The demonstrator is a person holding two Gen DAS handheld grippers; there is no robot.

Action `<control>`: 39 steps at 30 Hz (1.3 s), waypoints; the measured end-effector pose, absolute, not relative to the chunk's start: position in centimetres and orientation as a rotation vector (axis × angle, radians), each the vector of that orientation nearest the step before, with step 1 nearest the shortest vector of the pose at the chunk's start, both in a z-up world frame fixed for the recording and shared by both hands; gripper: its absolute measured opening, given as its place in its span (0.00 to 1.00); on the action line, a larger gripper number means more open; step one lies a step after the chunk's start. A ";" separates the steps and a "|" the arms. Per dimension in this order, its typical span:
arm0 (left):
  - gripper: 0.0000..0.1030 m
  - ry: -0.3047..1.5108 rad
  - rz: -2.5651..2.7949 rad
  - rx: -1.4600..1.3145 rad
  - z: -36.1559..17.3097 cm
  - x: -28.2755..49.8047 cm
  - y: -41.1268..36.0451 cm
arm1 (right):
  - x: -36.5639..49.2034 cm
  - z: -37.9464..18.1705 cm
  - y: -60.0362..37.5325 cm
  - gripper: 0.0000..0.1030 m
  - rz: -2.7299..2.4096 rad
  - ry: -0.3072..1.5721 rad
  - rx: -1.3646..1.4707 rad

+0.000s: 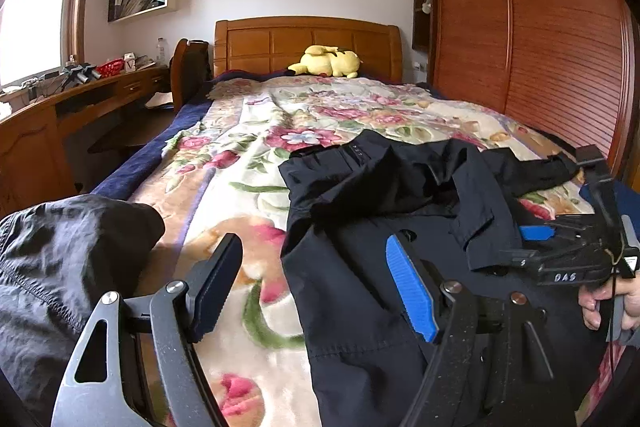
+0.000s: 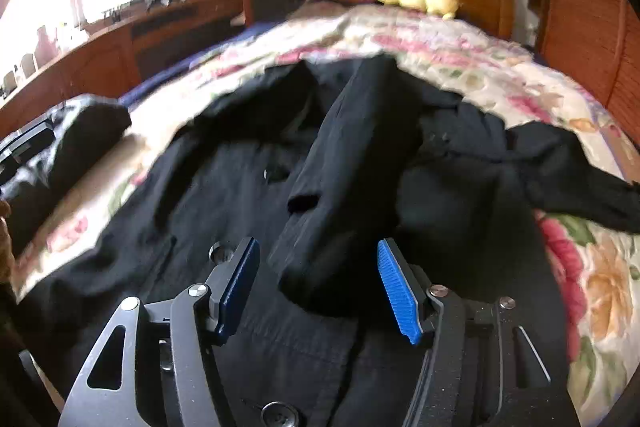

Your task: Fold large clothes

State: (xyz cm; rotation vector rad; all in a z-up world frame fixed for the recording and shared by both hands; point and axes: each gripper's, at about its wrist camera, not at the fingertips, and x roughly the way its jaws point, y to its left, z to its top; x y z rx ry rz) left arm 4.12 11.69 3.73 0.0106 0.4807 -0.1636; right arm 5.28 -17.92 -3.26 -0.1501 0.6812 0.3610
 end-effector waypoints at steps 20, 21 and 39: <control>0.73 0.485 -0.152 -0.001 3.7 4.1 12.0 | 4.0 4.7 -32.6 0.04 -0.039 0.559 -0.362; 0.73 0.487 -0.152 0.001 3.7 4.1 11.9 | 4.1 4.3 -33.4 0.05 -0.050 0.577 -0.357; 0.73 0.497 -0.136 -0.009 3.4 5.0 11.8 | 2.3 5.5 -32.5 0.44 0.172 0.546 -0.183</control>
